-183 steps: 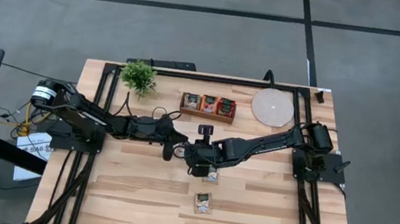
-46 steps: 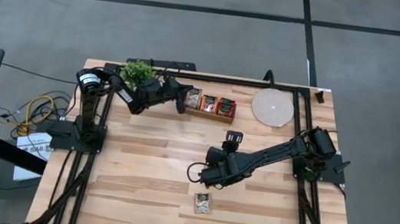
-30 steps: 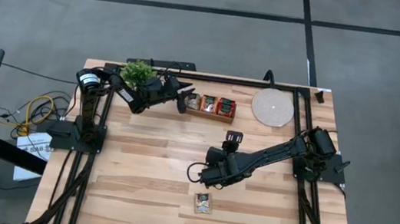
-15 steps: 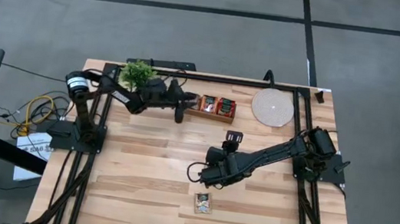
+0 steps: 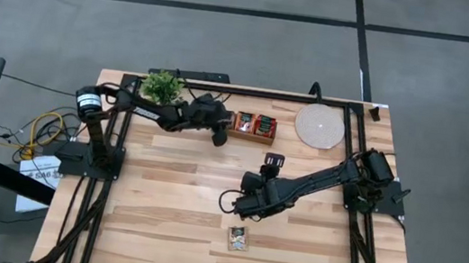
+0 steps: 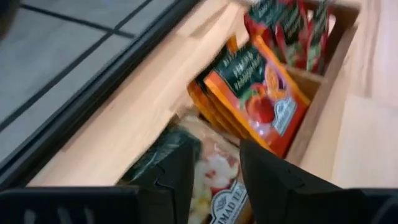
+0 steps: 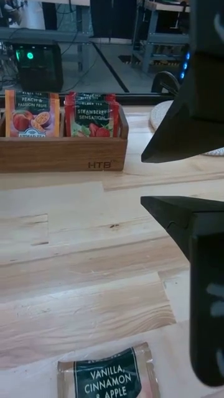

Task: Pick & Place Tea
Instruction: Put the brown tea bag into the left section of the wooden organizer

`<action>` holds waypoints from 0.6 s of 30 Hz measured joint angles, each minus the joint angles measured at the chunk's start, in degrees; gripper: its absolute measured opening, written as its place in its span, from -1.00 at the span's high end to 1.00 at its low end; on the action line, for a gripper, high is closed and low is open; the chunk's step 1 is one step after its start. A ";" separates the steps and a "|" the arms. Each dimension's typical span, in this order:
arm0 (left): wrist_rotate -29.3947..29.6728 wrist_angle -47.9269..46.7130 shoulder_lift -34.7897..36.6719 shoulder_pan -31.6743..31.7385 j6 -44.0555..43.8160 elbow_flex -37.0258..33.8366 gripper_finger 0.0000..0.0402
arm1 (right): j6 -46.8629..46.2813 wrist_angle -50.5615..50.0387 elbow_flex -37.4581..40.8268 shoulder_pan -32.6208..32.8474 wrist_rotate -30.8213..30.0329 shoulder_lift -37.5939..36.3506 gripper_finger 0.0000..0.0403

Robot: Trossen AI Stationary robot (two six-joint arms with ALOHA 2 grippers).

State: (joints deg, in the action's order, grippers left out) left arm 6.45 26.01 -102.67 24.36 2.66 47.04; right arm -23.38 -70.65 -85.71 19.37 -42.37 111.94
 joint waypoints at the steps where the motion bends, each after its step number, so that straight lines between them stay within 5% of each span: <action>1: 1.03 -1.36 0.00 -0.45 0.45 0.42 0.40 | 0.00 0.00 0.00 0.01 0.04 0.00 0.55; 11: 5.74 -3.95 0.45 -3.90 1.83 0.99 0.40 | -0.02 0.00 0.00 0.21 0.04 0.00 0.55; 18: 12.32 -11.18 8.26 -6.12 2.03 1.06 0.40 | -0.16 -1.15 0.00 0.21 0.26 0.00 0.55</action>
State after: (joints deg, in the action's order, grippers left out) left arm 18.77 14.83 -94.41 18.24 4.70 48.10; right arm -23.53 -71.81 -85.71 19.58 -42.11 111.94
